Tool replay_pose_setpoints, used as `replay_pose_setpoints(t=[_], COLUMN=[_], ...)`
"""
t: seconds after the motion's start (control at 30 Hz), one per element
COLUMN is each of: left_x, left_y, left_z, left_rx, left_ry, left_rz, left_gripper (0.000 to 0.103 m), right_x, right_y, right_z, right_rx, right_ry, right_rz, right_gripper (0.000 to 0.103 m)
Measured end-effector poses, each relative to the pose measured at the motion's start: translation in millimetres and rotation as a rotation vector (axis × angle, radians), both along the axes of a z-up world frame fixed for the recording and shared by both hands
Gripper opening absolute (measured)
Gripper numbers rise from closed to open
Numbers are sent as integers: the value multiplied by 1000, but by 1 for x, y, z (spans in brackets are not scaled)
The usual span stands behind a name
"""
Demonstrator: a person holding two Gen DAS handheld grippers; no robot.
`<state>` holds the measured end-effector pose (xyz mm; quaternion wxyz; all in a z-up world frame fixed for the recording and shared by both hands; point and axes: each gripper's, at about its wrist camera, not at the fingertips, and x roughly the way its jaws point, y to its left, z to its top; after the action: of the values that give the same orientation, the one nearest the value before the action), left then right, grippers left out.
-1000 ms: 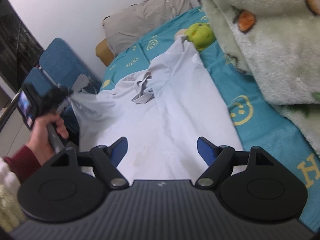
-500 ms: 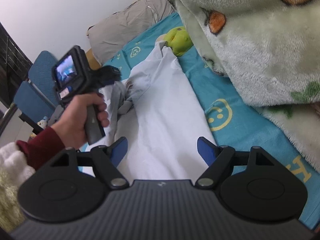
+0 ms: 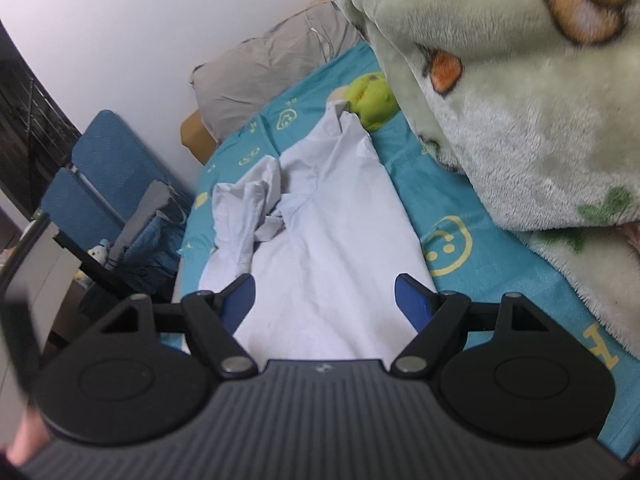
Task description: Fold clothes
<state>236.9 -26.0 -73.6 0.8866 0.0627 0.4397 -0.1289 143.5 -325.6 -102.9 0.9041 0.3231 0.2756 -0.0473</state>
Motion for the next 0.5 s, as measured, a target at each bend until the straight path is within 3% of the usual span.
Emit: replay_pose_setpoints(t=[0.2, 0.4, 0.5], left_x=[-85, -125, -129], left_y=[41, 39, 40], left_z=[-12, -28, -31], left_rx=[75, 269, 300], left_ry=[183, 230, 221], left_rz=[8, -13, 4], left_gripper=[71, 62, 39], right_x=[-24, -41, -40], right_y=[5, 7, 13], right_z=[17, 17, 16], right_rx=[-11, -5, -12], right_ry=[-22, -4, 8], right_rz=[24, 69, 94], right_gripper=[79, 80, 80])
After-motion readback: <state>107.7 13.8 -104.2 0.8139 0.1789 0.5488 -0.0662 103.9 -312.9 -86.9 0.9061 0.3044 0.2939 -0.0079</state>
